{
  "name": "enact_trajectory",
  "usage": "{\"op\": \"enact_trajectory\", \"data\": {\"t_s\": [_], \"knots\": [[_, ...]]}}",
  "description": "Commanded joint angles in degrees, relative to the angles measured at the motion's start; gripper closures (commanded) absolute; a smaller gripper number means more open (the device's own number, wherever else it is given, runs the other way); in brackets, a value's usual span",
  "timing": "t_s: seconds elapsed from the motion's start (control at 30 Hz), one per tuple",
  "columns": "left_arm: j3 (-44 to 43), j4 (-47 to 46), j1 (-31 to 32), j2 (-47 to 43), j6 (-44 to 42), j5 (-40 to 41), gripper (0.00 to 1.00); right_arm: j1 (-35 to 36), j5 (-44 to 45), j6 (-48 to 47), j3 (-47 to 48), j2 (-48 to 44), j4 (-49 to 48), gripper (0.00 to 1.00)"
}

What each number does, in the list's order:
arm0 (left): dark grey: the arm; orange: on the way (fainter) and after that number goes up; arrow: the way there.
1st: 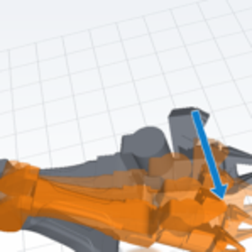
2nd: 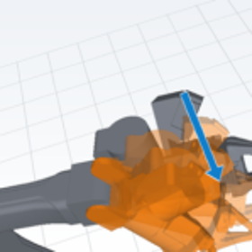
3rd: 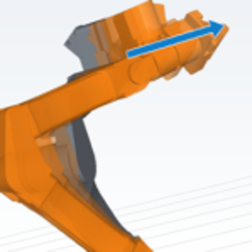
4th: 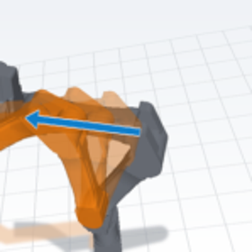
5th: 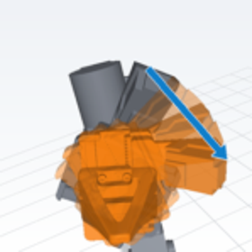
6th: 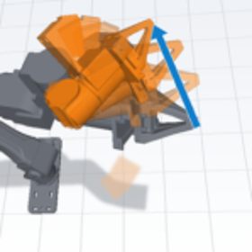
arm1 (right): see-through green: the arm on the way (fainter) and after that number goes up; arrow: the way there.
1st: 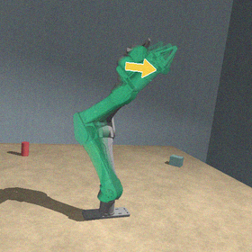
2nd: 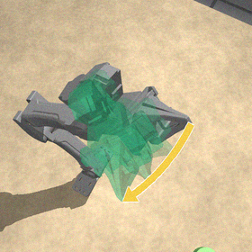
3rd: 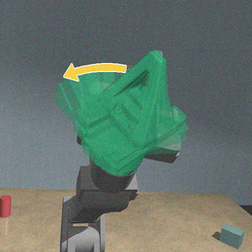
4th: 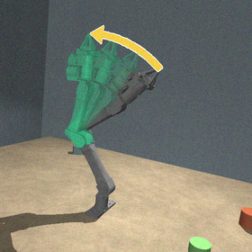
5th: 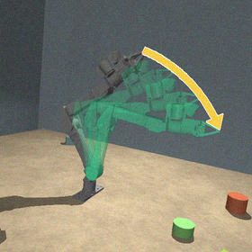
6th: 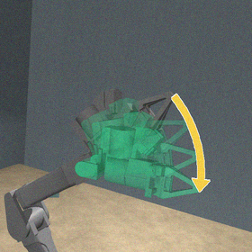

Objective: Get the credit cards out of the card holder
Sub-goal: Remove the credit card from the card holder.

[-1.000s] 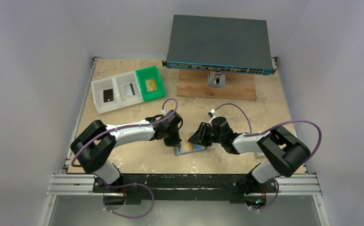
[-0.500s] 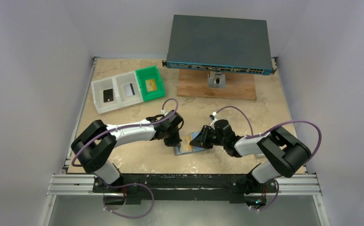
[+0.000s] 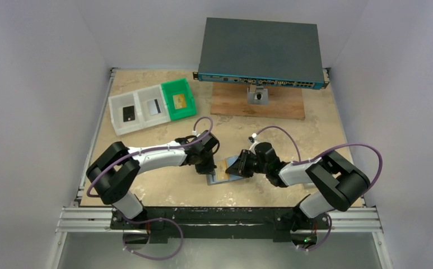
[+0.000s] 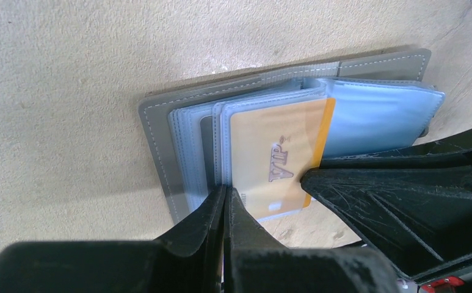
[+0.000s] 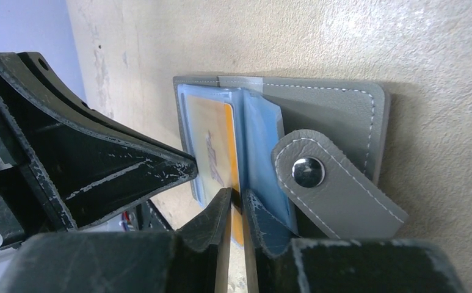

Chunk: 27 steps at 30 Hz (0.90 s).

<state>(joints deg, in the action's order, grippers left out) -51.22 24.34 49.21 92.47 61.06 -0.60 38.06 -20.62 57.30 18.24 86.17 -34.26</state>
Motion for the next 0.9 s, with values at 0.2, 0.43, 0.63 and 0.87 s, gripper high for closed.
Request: {"op": "enact_trajectory", "data": {"t_s": [0.2, 0.43, 0.63, 0.87], "knots": [[-0.6, 6.3, -0.1, 2.5, -1.8, 5.0, 1.0, -0.3, -0.5, -3.0, 1.2, -4.1, 3.8, 1.0], [-0.1, 6.9, -0.7, 2.7, -2.3, 5.3, 1.0, -0.2, 3.5, -4.8, 1.3, -7.3, 9.5, 1.0], [-0.1, 7.0, -0.9, 3.0, -2.6, 5.3, 1.0, -0.3, 3.0, -4.9, 0.4, -6.2, 7.6, 1.0], [-0.3, 7.1, -0.9, 3.2, -2.7, 5.3, 1.0, -0.4, -0.8, -2.3, -1.2, -2.5, -0.7, 0.79]]}}
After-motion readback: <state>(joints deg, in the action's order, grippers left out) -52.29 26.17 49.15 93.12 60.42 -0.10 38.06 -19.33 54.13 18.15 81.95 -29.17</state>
